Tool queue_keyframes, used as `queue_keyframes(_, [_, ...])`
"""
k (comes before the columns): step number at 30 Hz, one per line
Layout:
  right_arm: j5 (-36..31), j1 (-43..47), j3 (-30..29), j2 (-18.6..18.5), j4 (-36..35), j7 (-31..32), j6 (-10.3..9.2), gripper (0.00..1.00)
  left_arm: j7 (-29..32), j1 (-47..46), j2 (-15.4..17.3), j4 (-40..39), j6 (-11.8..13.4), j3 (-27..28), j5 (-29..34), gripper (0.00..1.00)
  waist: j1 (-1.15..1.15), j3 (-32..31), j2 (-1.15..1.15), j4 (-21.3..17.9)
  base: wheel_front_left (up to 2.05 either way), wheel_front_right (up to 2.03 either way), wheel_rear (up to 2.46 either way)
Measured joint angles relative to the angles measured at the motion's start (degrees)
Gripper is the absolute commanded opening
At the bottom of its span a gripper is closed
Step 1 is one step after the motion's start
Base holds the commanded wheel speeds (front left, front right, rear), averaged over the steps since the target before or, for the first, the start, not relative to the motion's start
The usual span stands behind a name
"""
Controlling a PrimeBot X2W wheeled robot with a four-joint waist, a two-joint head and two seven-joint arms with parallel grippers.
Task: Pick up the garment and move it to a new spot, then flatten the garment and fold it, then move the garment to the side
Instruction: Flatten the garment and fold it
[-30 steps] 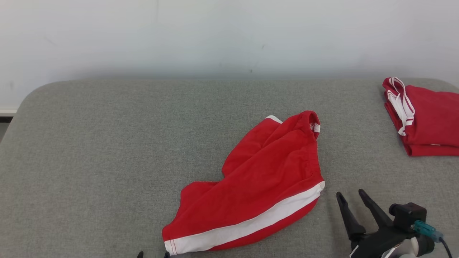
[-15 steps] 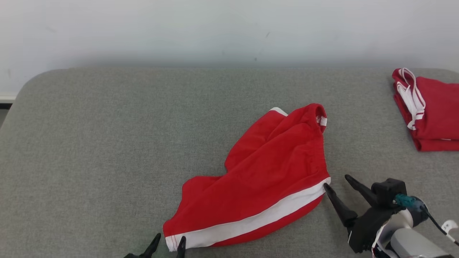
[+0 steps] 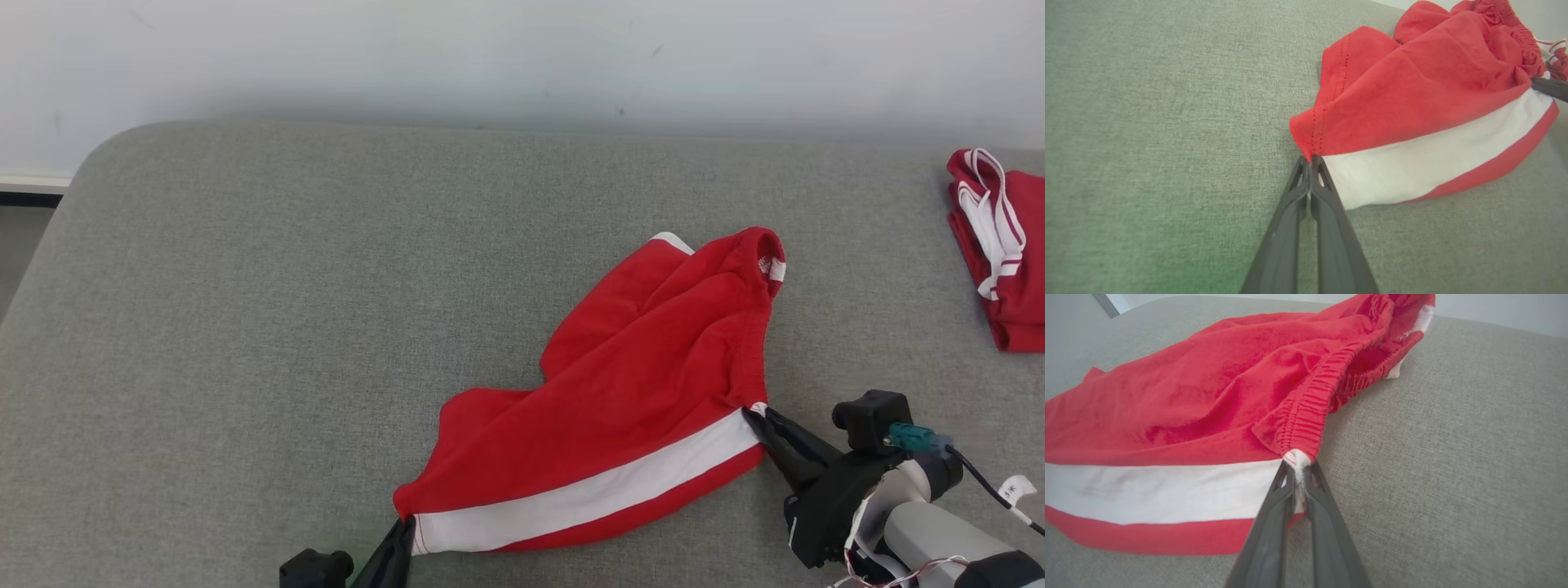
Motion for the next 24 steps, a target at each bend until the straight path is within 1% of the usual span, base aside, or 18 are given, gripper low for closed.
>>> queue_keyframes(5, [2.4,1.3,0.6,-1.2,-2.4,-1.7,0.00,0.00,0.0,0.6,0.4,-1.0,0.0,0.5,-0.9,0.00,0.00,-1.2,0.00,0.2,0.00,0.00,0.00])
queue_keyframes(7, [2.8,3.1,0.0,-1.5,-4.3,-1.9,0.00,0.00,0.0,1.7,0.6,-2.1,0.0,1.3,-0.9,0.00,-0.01,-1.8,0.00,0.0,0.00,0.00,0.00])
queue_keyframes(9, [2.5,5.2,-2.0,-1.6,-6.8,-1.9,0.00,0.00,0.0,3.1,0.7,-3.4,0.0,2.2,-0.6,0.00,-0.01,-2.3,0.00,-0.2,0.00,0.00,0.00])
queue_keyframes(14, [0.5,11.9,-8.0,-1.5,-12.5,-1.9,0.00,0.00,0.0,5.4,0.7,-7.6,0.0,5.4,0.5,0.00,-0.01,-3.0,0.00,-0.8,0.00,0.00,0.00])
queue_keyframes(16, [-1.6,14.1,-9.5,-1.3,-14.5,-1.9,0.00,0.00,0.0,6.2,0.7,-9.2,0.0,6.3,1.1,0.00,-0.02,-3.0,0.00,-1.0,0.00,0.00,0.00])
queue_keyframes(20, [-5.5,15.1,-13.2,-0.4,-17.4,-1.9,0.00,0.00,0.0,5.9,1.1,-12.3,0.0,7.7,2.2,0.00,-0.01,-2.6,0.00,-1.9,0.00,0.00,0.00])
queue_keyframes(24, [-6.8,14.7,-13.6,0.3,-18.3,-1.9,0.00,0.00,0.0,3.3,2.4,-13.6,-0.1,8.5,2.4,0.00,-0.01,-2.2,0.00,-3.0,0.00,0.00,0.00])
